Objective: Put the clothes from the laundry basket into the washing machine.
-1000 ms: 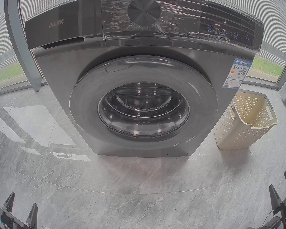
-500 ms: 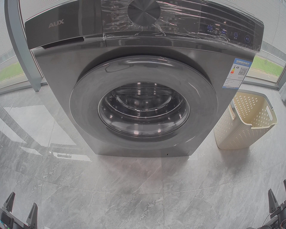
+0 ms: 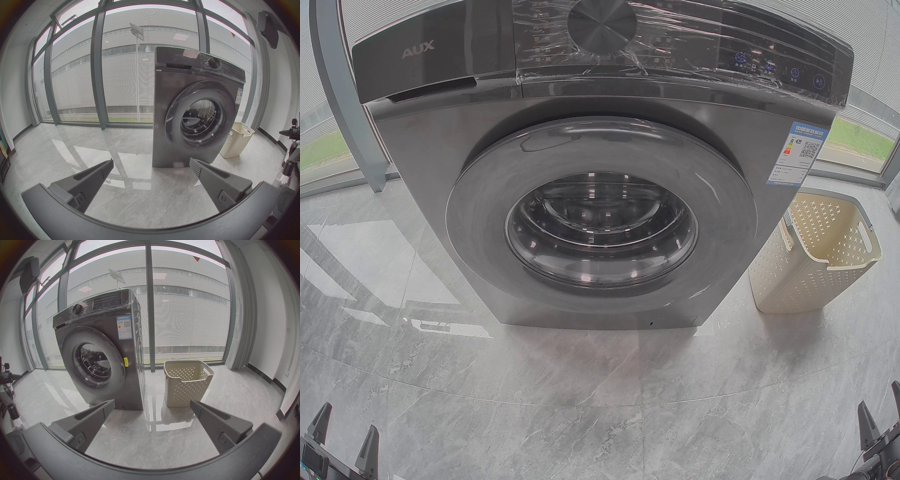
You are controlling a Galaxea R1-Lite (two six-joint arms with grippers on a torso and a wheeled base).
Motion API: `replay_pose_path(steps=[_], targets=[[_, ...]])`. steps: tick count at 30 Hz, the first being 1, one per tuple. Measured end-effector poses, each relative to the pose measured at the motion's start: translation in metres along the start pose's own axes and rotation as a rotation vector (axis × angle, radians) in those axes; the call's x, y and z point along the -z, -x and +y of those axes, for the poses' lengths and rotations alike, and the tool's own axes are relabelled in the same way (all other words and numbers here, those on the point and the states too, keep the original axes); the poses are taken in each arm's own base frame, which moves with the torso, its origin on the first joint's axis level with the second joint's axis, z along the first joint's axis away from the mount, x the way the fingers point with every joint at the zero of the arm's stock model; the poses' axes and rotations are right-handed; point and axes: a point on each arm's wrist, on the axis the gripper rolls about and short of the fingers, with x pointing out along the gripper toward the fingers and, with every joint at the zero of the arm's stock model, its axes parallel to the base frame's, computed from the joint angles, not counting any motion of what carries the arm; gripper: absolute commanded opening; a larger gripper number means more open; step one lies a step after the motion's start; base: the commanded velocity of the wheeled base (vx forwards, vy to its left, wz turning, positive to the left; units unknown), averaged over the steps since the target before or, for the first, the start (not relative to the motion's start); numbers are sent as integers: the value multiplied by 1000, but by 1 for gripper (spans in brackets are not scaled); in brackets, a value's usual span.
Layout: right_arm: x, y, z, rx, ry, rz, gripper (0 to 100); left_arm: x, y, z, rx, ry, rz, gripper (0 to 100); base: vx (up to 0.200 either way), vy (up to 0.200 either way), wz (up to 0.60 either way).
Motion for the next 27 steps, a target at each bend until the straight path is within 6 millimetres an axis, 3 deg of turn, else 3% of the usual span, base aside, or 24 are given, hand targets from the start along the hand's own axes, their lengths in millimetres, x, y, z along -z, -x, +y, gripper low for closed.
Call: replay_pose_path(steps=[27], targets=[[1,0,1,-41,29,15,100,0,0,0,-2,0,0,100,0,0,0]])
